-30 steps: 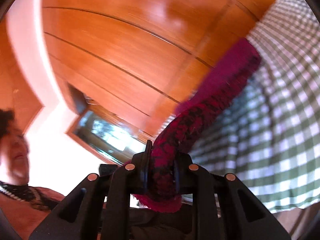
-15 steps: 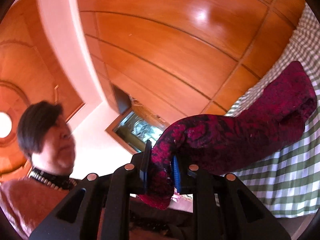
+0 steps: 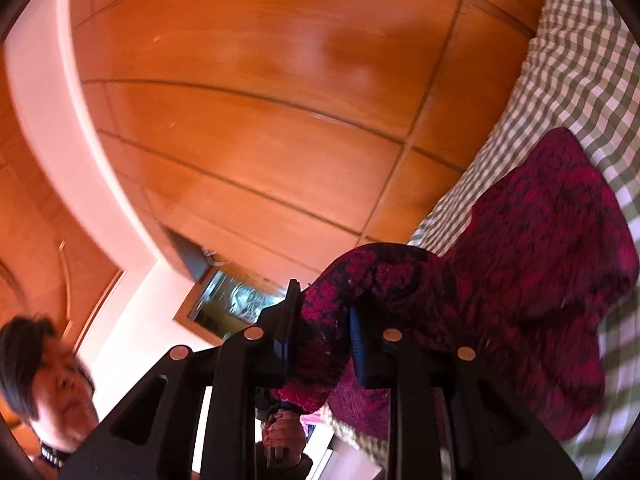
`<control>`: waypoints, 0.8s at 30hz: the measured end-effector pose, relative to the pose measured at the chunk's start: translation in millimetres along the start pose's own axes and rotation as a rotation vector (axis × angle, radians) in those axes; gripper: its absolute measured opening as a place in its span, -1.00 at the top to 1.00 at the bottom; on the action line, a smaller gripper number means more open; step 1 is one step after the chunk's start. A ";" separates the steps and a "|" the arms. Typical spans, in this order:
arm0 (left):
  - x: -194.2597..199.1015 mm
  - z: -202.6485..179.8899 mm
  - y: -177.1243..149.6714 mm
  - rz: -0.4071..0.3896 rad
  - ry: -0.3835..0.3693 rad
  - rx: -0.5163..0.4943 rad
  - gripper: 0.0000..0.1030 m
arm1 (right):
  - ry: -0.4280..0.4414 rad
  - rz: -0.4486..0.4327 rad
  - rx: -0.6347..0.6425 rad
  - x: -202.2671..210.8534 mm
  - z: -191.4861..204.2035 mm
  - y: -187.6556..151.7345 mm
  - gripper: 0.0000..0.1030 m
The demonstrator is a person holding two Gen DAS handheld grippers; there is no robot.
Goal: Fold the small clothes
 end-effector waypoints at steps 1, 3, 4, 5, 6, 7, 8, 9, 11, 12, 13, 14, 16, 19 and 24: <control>-4.7 5.4 6.8 -0.009 0.030 0.012 0.52 | -0.024 -0.004 -0.027 -4.0 -10.9 5.4 0.57; -14.1 16.8 16.0 -0.018 0.098 0.033 0.52 | -0.069 -0.002 -0.063 -10.9 -27.1 9.5 0.57; -18.3 23.9 20.0 -0.019 0.128 0.051 0.52 | -0.095 0.000 -0.078 -13.7 -34.9 10.3 0.57; -23.6 31.8 23.9 -0.018 0.157 0.067 0.47 | -0.123 -0.001 -0.095 -16.7 -44.1 10.2 0.52; -27.0 36.7 26.5 -0.024 0.185 0.075 0.36 | -0.134 -0.004 -0.111 -16.4 -50.8 10.2 0.51; -31.2 41.7 30.4 -0.038 0.221 0.081 0.04 | -0.138 -0.010 -0.127 -18.6 -57.1 9.7 0.46; -33.2 43.8 32.7 -0.045 0.231 0.076 -0.15 | -0.146 -0.018 -0.138 -21.9 -63.0 9.6 0.41; -36.0 43.1 34.9 -0.054 0.229 0.067 -0.18 | -0.156 -0.026 -0.140 -24.2 -66.3 9.9 0.40; -38.0 36.8 36.0 -0.078 0.223 0.034 -0.40 | -0.169 -0.028 -0.129 -27.0 -68.5 10.7 0.38; -40.3 33.9 36.5 -0.086 0.229 0.016 -0.45 | -0.180 -0.025 -0.121 -29.0 -69.8 10.5 0.38; -43.7 31.0 37.2 -0.091 0.245 -0.005 -0.53 | -0.193 -0.019 -0.109 -30.5 -70.6 11.1 0.32; -45.5 25.9 37.5 -0.097 0.273 -0.041 -0.55 | -0.209 -0.011 -0.087 -32.0 -69.9 11.9 0.17; -48.9 12.4 33.8 -0.145 0.358 -0.149 -0.72 | -0.258 -0.021 -0.042 -31.1 -64.3 13.5 -0.28; -41.7 2.6 22.3 -0.248 0.461 -0.278 -0.87 | -0.332 -0.073 0.067 -19.3 -48.2 15.9 -0.45; -50.2 12.1 12.9 -0.219 0.603 -0.352 -0.87 | -0.675 0.123 0.362 -41.9 -19.0 6.8 -0.47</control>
Point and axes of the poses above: each gripper's, at about its wrist camera, not at the fingertips, and x roughly against the way its jaws point, z to its left, y to its top, the point moved 1 cm from there along -x, roughly the way its jaws point, and after that the axes turned 10 degrees about x, right-handed, at the moved point
